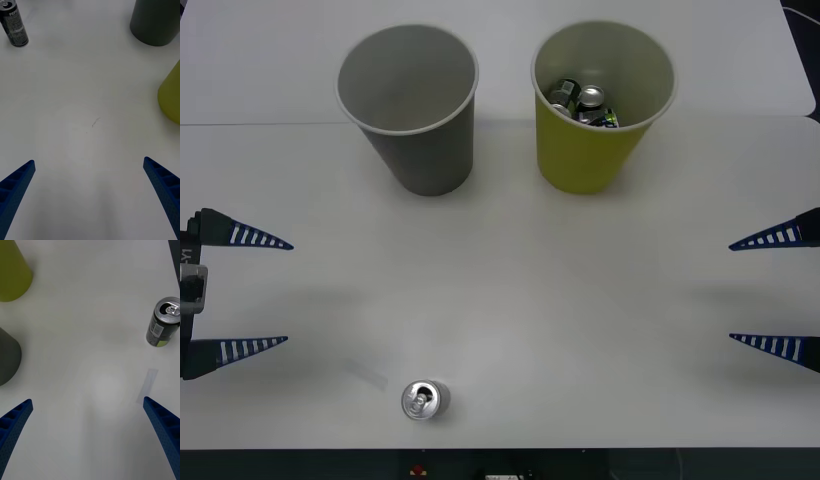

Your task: Put the can into the green bin and the plastic bottle into the gray bin

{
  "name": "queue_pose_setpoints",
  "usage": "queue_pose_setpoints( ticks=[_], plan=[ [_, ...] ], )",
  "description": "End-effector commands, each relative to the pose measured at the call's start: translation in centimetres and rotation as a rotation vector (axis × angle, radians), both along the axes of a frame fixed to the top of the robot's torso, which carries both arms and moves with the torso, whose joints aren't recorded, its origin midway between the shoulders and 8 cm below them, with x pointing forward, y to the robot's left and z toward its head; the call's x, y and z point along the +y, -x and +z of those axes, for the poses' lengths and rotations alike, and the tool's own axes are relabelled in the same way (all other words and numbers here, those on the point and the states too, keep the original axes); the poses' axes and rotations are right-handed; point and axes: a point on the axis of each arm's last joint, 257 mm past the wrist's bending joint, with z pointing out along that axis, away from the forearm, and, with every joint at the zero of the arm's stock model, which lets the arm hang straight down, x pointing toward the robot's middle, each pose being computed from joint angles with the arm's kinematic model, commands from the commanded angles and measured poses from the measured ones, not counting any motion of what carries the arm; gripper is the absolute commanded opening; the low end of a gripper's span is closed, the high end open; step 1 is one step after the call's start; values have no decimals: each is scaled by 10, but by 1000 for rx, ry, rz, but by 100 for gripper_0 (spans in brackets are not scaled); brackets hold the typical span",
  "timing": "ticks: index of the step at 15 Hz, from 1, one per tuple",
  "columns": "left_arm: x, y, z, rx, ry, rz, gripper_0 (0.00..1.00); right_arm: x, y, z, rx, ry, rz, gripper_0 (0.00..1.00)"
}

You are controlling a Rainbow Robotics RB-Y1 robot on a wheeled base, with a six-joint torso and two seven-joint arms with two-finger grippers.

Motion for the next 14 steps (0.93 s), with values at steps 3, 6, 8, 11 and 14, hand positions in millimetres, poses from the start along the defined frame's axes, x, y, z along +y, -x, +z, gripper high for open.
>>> queue_pose_setpoints(
  ticks=[3, 6, 8, 11, 14],
  plan=[
    [2, -6, 3, -13, 33, 28, 100, 0, 0, 0, 0, 0, 0, 100],
    [8, -8, 5, -22, 28, 38, 100, 0, 0, 0, 0, 0, 0, 100],
    [14, -3, 0, 19, 48, 41, 100, 0, 0, 0, 0, 0, 0, 100],
    [21, 12, -12, 106, 83, 27, 100, 0, 0, 0, 0, 0, 0, 100],
    [13, 23, -28, 151, 147, -7, 100, 0, 0, 0, 0, 0, 0, 100]
  ],
)
